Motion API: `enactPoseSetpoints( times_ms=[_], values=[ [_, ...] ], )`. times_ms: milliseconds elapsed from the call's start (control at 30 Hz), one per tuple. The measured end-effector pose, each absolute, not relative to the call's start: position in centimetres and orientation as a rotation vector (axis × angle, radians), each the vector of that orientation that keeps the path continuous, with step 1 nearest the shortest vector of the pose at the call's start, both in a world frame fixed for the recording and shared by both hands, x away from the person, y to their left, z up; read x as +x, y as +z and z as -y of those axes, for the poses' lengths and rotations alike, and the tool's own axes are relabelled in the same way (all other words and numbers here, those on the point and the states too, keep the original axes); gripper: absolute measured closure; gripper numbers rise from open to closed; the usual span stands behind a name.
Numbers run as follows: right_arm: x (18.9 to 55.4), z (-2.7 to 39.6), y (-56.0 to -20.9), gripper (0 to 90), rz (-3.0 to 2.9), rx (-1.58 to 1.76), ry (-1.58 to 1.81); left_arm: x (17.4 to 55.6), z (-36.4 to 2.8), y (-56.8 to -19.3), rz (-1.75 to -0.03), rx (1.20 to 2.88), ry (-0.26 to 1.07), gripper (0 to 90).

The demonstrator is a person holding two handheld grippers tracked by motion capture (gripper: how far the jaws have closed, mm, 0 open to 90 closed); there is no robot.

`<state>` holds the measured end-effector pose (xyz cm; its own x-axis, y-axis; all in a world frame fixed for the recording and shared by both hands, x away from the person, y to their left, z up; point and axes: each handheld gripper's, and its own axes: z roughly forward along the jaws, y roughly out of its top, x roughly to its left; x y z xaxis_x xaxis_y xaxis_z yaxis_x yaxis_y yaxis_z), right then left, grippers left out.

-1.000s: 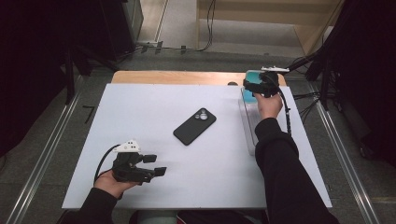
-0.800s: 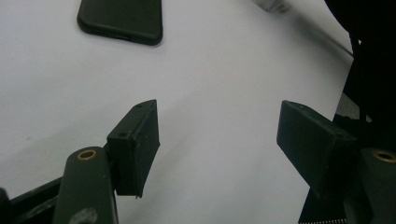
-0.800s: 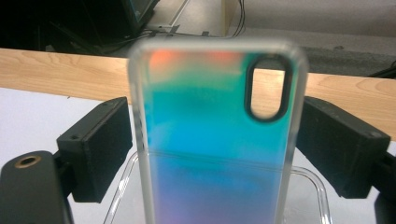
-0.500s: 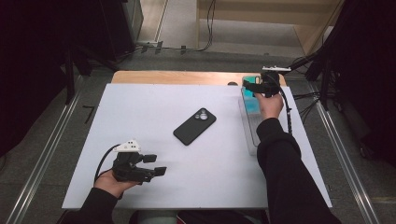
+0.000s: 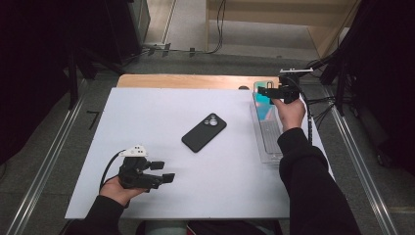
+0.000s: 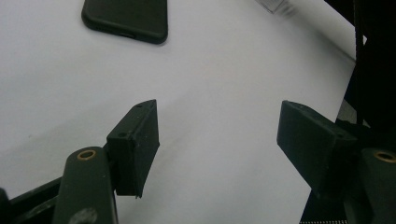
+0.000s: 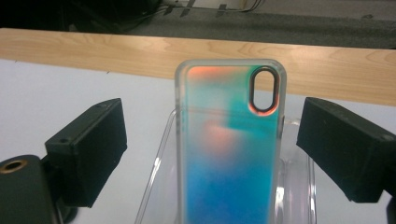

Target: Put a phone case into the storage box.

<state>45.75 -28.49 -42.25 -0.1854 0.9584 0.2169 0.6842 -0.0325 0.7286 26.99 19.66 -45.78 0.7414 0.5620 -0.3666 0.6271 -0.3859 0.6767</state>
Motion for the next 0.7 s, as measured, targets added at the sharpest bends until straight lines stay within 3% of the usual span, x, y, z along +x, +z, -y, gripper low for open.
enactPoseSetpoints(
  times_ms=[700],
  values=[
    [39.4, 26.5, -40.4, 12.1, -2.116, 1.562, 1.203, 28.1, -19.2, -45.4, -0.907, 2.098, -0.087, 30.1]
  ],
)
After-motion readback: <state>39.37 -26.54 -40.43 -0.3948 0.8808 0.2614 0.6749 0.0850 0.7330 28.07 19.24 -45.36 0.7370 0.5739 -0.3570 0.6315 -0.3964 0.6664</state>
